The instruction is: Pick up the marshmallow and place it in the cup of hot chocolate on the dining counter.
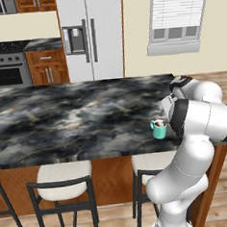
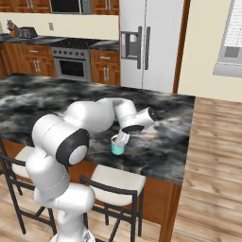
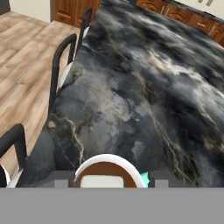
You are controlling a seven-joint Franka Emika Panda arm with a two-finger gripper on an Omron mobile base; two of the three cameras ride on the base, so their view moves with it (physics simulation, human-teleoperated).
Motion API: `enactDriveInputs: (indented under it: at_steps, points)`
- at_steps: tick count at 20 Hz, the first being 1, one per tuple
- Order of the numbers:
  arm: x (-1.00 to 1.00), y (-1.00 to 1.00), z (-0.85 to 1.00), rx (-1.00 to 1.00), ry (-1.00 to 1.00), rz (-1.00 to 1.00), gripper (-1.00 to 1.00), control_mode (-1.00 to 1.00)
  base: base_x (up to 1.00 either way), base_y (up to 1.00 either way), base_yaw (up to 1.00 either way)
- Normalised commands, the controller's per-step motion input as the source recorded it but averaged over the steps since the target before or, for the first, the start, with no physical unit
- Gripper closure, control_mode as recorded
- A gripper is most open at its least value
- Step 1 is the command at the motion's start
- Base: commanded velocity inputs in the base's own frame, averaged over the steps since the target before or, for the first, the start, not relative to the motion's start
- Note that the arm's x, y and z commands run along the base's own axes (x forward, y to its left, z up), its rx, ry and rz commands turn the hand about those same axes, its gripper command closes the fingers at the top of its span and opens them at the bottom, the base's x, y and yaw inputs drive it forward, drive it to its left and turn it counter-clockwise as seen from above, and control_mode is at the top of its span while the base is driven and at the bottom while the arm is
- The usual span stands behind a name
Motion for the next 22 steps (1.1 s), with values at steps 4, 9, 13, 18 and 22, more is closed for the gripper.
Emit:
enactDriveInputs:
  at_steps: [4, 9, 13, 18, 22]
  points:
    - [0.00, 0.00, 0.00, 0.00, 0.00, 0.00, -1.00, -1.00, 0.00, 0.00, 0.00]
    - [0.00, 0.00, 0.07, 0.00, -0.01, 0.00, -1.00, -1.00, 0.00, 0.00, 0.00]
    - [-0.36, 0.02, 0.62, 0.00, -0.16, 0.00, -1.00, -1.00, 0.00, 0.00, 0.00]
    - [-0.87, 0.18, 0.77, -0.02, -0.37, 0.00, -1.00, -1.00, 0.00, 0.00, 0.00]
    - [-0.65, 0.42, 0.80, -0.08, -0.48, 0.02, -1.00, -1.00, 0.00, 0.00, 0.00]
